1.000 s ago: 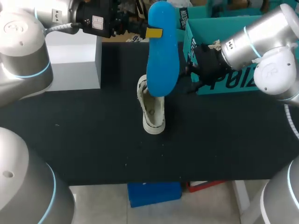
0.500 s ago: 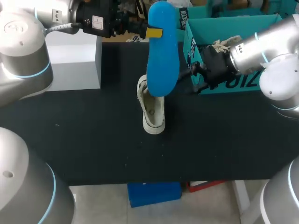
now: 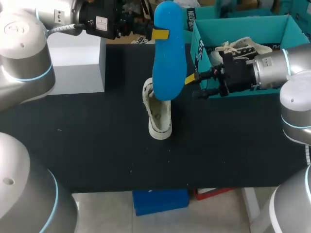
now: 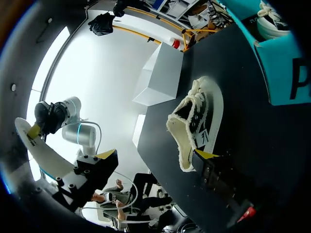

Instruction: Take the shoe out of the shoebox, open the shoe tongue, remove and reinsert the insole, then place the shoe into the shoebox

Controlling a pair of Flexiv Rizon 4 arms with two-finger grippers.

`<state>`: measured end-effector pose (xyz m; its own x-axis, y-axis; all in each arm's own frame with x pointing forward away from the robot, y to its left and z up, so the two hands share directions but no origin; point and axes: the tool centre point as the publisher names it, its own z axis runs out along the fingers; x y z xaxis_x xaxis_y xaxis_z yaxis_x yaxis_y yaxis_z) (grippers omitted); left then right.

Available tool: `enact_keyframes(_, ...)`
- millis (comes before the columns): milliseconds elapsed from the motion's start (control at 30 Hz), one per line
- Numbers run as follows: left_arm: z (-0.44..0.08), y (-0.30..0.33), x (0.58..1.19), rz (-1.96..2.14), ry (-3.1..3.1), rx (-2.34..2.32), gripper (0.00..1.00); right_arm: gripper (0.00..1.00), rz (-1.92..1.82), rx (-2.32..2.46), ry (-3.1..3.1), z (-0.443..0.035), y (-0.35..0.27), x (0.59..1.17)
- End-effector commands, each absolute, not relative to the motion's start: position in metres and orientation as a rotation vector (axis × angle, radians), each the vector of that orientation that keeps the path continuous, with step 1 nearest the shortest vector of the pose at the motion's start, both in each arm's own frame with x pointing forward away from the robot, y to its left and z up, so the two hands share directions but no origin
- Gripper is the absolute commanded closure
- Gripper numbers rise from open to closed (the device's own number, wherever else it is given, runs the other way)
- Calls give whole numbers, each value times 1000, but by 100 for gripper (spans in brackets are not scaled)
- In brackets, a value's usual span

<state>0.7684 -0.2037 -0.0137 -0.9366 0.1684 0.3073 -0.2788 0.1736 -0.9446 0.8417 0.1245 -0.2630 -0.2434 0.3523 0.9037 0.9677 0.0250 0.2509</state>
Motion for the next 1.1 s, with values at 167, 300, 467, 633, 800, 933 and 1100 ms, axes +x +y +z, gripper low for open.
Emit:
enact_keyframes(167,-15,-205,768,1823,-2115,106,100,0,-1256,-1324,-1610,-256,126,842)
enact_keyframes(300,-15,-205,768,1823,-2115,106,100,0,-1256,-1327,-1586,-252,129,841)
enact_keyframes(467,-15,-205,768,1823,-2115,106,100,0,-1258,-1349,-1544,-250,132,842)
enact_keyframes(633,-15,-205,768,1823,-2115,106,100,0,-1270,-1362,-1544,-247,135,842)
enact_keyframes(800,-15,-205,768,1823,-2115,106,100,0,-1278,-1356,-1535,-246,136,842)
enact_keyframes(933,-15,-205,768,1823,-2115,106,100,0,-1278,-1356,-1535,-246,136,842)
enact_keyframes(1100,-12,-211,757,1897,-2339,-63,100,0,-1278,-1356,-1535,-246,136,842)
